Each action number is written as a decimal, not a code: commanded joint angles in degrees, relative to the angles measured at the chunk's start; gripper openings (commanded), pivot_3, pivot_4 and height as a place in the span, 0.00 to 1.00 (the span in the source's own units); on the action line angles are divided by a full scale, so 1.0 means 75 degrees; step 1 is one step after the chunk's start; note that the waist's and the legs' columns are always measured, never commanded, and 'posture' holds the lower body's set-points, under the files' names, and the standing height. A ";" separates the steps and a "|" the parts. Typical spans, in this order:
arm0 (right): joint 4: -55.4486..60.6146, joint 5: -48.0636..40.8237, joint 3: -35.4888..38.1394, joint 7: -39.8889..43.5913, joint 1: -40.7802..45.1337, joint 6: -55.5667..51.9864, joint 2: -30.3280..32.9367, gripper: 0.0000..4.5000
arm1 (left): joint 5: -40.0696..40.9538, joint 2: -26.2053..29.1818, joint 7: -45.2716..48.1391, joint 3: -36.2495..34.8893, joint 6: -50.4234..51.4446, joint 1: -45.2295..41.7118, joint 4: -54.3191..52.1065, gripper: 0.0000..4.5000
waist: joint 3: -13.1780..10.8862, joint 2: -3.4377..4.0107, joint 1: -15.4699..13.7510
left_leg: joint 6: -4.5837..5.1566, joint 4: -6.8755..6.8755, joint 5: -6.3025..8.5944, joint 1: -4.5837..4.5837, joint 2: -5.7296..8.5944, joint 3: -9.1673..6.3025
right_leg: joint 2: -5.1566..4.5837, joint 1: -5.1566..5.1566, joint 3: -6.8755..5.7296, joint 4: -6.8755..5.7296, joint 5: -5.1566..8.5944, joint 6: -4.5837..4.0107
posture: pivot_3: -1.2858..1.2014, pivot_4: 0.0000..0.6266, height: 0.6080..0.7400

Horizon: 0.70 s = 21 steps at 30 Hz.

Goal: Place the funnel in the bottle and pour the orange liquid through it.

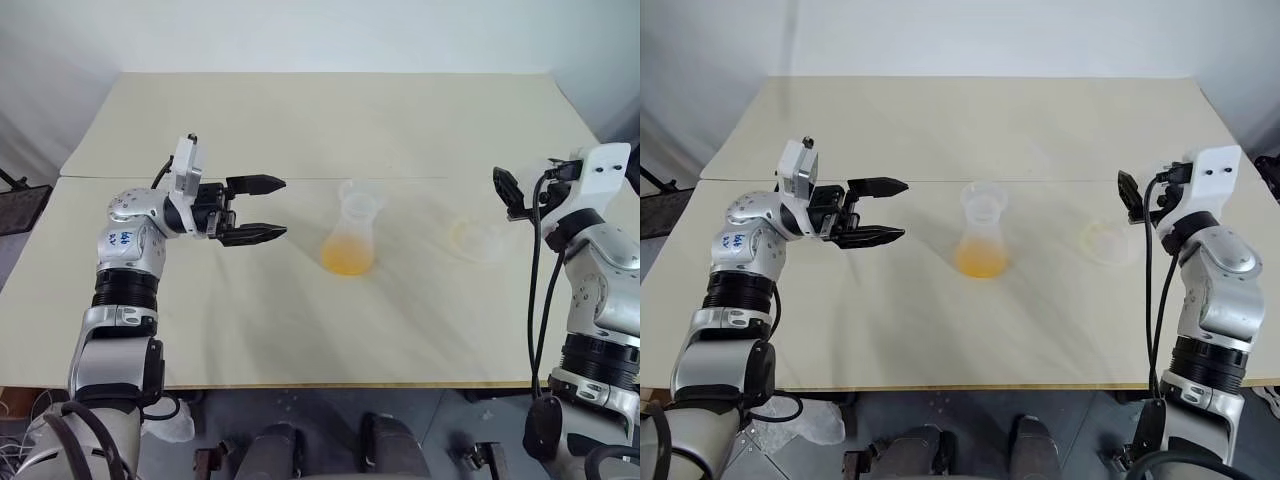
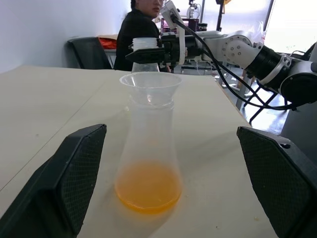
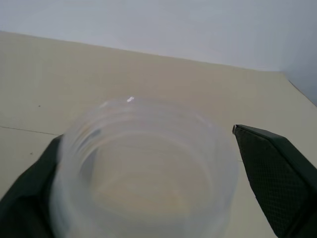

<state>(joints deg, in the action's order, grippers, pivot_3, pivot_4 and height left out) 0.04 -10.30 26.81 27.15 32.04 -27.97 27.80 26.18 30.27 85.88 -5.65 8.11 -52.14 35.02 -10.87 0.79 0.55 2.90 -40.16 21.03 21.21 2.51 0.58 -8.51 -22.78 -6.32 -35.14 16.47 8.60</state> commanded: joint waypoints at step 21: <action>0.3038 -0.2843 0.0125 0.1337 -0.0192 -0.1073 0.1767 1.00 | -0.0167 0.0215 -0.0494 -0.0303 -0.0163 0.0591 -0.0429 1.00 | -0.0001 0.0000 -0.0047 | 0.0000 0.0004 0.0000 0.0001 -0.0008 0.0000 | 0.0002 -0.0001 -0.0006 0.0006 0.0000 0.0000 | 0.52 0.24 1.00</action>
<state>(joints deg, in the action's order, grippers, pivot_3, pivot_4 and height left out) 18.27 -28.56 26.56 33.38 33.11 -36.18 39.24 23.13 30.80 81.60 -6.12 7.31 -48.08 34.38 -10.88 0.78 0.20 2.89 -40.13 21.03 21.22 2.45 0.56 -8.49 -22.78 -6.38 -35.09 16.47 8.60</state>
